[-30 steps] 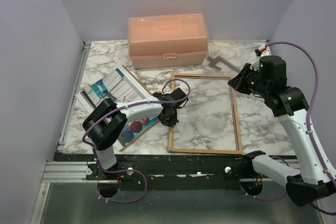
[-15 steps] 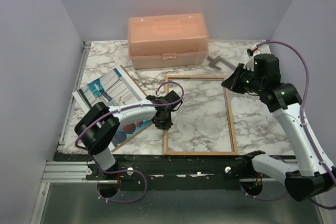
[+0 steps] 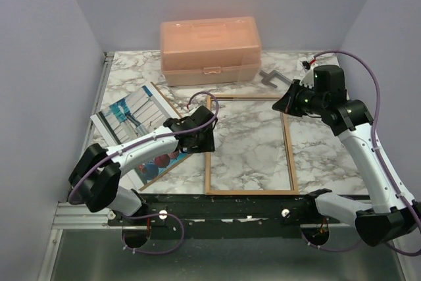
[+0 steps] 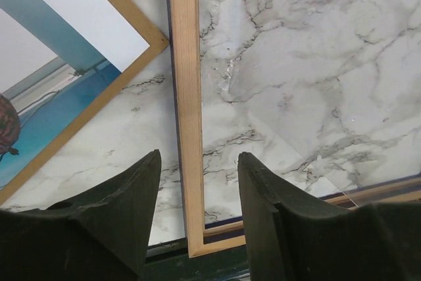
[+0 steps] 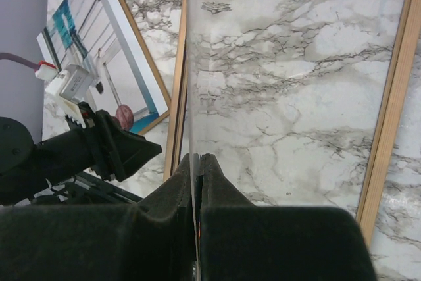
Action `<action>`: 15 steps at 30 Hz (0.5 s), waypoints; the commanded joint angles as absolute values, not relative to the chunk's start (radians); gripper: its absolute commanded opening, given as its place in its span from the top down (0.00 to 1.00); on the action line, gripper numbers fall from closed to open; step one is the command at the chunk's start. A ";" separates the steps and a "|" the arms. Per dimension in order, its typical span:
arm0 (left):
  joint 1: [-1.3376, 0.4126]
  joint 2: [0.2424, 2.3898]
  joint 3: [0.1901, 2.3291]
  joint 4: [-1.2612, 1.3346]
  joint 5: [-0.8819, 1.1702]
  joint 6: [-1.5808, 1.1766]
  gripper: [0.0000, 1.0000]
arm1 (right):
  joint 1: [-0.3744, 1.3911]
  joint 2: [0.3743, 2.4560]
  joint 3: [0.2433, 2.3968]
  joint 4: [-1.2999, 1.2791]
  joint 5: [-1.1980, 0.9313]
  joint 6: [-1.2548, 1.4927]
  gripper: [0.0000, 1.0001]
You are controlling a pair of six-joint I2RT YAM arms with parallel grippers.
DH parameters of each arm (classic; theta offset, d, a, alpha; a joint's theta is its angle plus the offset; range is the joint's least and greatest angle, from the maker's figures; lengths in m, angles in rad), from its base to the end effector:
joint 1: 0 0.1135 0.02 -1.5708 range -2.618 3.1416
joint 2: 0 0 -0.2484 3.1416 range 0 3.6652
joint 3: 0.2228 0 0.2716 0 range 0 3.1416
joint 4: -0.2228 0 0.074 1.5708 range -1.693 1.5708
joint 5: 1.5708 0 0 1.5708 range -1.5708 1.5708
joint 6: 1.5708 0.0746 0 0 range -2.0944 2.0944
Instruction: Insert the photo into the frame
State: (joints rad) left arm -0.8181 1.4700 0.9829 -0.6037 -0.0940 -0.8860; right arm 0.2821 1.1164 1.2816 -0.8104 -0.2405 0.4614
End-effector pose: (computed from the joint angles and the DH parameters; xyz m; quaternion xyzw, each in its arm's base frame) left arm 0.2277 -0.2329 0.1582 -0.0441 0.9693 -0.1487 0.1907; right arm 0.2634 0.0948 0.3514 0.0262 0.8896 0.2610 0.3740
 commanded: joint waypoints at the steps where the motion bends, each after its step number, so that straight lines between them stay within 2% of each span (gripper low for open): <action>1: -0.784 1.424 0.934 -0.550 -0.060 -0.865 0.48 | 0.282 1.130 1.336 -0.810 -0.298 0.444 0.99; 8: -0.781 1.529 0.950 -0.567 -0.062 -0.873 0.51 | 0.282 1.134 1.350 -0.819 -0.293 0.443 0.99; 15: -0.785 1.632 0.955 -0.527 -0.027 -0.871 0.61 | 0.282 1.133 1.340 -0.824 -0.279 0.440 0.99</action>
State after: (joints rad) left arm -0.7807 1.5921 0.9497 -0.5587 -0.0612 -0.8803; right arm 0.2821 1.1355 1.3178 -0.8135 -0.2661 0.4541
